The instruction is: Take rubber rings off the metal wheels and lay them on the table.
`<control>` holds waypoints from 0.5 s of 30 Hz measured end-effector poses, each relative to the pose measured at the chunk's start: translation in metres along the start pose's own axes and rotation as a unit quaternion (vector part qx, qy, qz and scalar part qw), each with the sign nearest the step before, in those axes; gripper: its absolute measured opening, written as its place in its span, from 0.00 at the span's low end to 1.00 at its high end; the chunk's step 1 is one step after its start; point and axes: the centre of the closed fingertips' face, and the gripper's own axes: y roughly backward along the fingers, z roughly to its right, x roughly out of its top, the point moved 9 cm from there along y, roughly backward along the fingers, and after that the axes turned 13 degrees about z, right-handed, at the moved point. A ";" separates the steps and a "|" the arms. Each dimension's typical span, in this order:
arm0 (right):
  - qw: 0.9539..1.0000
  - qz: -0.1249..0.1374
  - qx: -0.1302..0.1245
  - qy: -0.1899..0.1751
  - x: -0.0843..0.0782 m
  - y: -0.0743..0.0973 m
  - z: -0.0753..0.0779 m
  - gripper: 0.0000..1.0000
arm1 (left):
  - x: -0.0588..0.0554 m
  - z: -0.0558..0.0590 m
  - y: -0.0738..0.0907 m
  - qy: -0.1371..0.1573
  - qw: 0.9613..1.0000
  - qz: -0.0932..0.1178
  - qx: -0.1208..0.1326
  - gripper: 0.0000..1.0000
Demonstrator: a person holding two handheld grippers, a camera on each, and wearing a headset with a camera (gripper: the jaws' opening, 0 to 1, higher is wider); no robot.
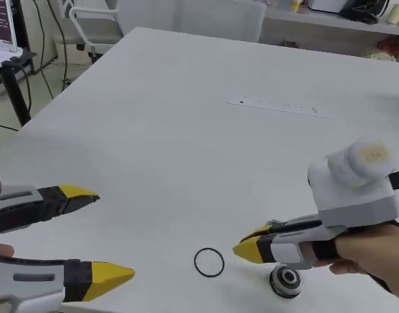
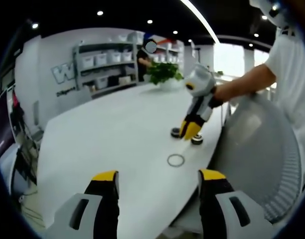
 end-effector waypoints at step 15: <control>0.998 0.054 -0.001 0.045 -0.004 0.063 0.005 0.17 | 0.012 0.011 -0.032 -0.018 0.998 -0.006 -0.053 0.64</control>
